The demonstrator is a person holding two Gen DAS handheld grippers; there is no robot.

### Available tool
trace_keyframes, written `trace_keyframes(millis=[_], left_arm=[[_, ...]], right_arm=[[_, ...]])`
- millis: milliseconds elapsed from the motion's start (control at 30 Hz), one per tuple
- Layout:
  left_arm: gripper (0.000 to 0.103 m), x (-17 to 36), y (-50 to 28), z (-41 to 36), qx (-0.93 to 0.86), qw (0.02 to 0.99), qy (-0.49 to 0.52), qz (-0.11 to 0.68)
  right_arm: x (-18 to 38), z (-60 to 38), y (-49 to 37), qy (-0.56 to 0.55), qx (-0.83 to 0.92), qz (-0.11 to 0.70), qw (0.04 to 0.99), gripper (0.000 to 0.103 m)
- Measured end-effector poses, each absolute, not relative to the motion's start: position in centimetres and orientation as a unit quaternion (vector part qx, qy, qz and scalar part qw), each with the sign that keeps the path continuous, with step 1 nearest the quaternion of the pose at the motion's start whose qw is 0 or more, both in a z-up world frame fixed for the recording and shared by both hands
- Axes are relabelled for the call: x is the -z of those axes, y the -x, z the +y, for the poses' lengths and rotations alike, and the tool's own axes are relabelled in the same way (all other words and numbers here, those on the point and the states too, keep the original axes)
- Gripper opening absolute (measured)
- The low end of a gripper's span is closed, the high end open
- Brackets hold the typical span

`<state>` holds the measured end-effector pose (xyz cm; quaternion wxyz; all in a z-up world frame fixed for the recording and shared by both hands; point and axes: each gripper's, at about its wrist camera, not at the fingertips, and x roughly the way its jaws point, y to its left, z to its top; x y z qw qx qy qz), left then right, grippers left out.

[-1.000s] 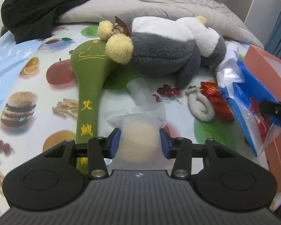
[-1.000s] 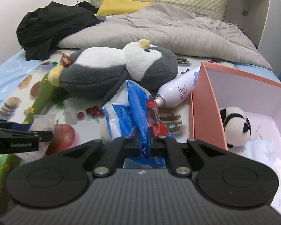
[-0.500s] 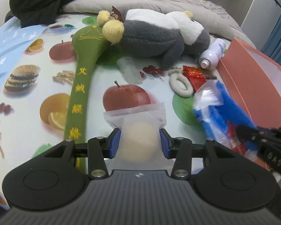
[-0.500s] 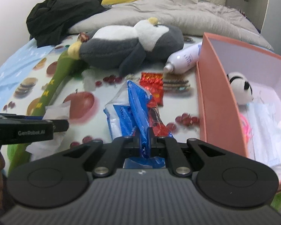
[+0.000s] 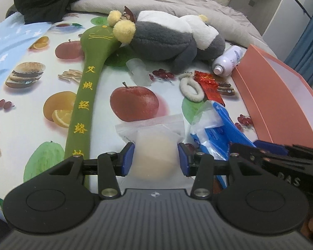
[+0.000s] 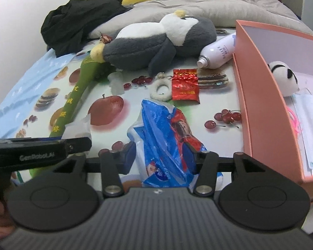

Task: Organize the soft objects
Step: 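Lift the bag and packet with both tools and carry them toward the pink box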

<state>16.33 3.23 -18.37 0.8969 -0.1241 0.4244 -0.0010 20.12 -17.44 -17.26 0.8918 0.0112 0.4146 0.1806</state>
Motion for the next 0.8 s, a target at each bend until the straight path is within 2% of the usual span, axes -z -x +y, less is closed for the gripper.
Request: trace_keyframes(millis=[100, 167, 200, 233, 267, 367, 800], left_arm=[[0.051, 18.4, -16.1, 3.2, 0.002, 0.897, 0.124, 0.425], [0.051, 18.3, -15.9, 3.3, 0.001, 0.896, 0.126, 0.425], [0.051, 18.3, -15.9, 3.2, 0.002, 0.896, 0.125, 0.425], [0.051, 18.3, -15.8, 3.2, 0.002, 0.896, 0.126, 0.426], [0.051, 18.2, -15.8, 3.2, 0.002, 0.896, 0.126, 0.425], [0.051, 17.9, -15.6, 3.3, 0.003, 0.896, 0.132, 0.424], [0.051, 14.1, -15.4, 2.6, 0.019, 0.904, 0.130, 0.406]], right_arm=[[17.7, -17.2, -20.8, -0.005, -0.187, 0.422, 0.887, 0.050], [18.1, -17.0, -21.2, 0.002, -0.191, 0.426, 0.884, 0.046], [18.4, -16.8, -21.3, 0.010, -0.193, 0.428, 0.883, 0.041], [18.7, -16.6, -21.4, 0.019, -0.191, 0.434, 0.880, 0.027], [18.9, -16.4, -21.5, 0.024, -0.185, 0.441, 0.878, 0.019], [18.9, -17.0, -21.4, -0.008, -0.169, 0.446, 0.879, 0.012], [13.6, -18.6, -19.6, -0.037, -0.150, 0.395, 0.906, 0.009]])
